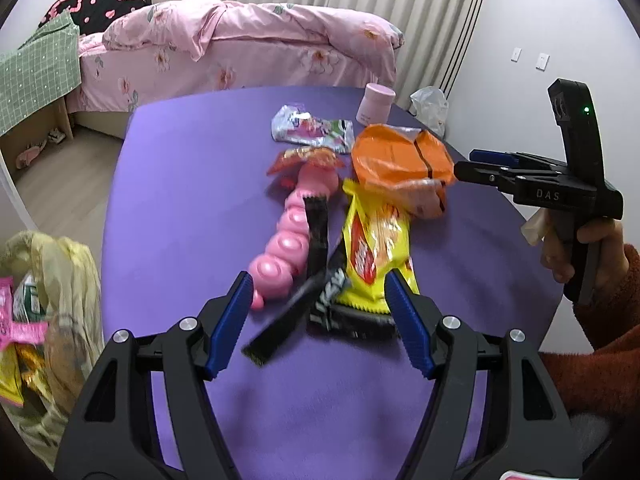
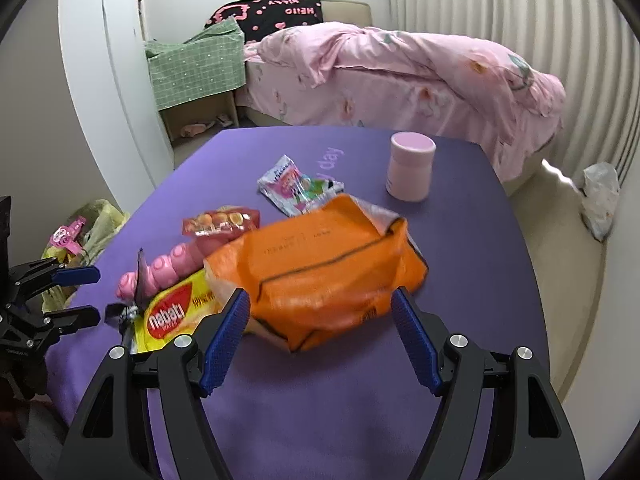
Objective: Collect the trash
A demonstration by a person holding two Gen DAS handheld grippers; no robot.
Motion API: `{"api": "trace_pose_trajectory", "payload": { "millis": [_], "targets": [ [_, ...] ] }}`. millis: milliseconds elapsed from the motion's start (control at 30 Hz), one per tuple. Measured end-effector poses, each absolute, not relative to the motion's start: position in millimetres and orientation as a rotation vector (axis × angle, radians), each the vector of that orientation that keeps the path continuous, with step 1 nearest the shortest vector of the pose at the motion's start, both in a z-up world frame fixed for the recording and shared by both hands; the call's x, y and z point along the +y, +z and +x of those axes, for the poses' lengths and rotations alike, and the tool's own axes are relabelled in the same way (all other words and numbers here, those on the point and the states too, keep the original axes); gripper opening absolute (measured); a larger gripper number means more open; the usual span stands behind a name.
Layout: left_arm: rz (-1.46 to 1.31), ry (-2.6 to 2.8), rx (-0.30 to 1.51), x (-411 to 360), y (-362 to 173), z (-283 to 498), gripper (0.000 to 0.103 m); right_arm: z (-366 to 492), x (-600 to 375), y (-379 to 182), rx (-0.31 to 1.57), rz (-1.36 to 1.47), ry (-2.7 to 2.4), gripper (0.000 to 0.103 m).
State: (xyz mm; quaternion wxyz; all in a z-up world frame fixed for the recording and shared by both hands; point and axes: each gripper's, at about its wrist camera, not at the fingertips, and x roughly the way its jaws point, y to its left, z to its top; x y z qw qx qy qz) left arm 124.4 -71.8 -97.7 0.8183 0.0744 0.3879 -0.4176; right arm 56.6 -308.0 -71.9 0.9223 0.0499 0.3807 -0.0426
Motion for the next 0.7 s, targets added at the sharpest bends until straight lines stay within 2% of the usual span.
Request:
{"api": "trace_pose_trajectory", "payload": {
  "millis": [167, 367, 433, 500, 700],
  "targets": [
    [0.112, -0.838, 0.848, -56, -101, 124, 0.064, 73, -330, -73, 0.735, 0.211, -0.108, 0.069],
    [0.075, -0.801, 0.844, -41, -99, 123, 0.064, 108, -344, -108, 0.869, 0.322, -0.179, 0.068],
    [0.085, -0.809, 0.844, -41, -99, 121, 0.064, 105, -334, -114, 0.885, 0.310, -0.125, 0.067],
    [0.092, -0.825, 0.850, -45, -99, 120, 0.064, 100, -321, -118, 0.910, 0.274, -0.075, 0.062],
    [0.141, -0.870, 0.858, -65, -104, 117, 0.064, 69, -331, -115, 0.914, 0.203, -0.157, 0.061]
  ]
}}
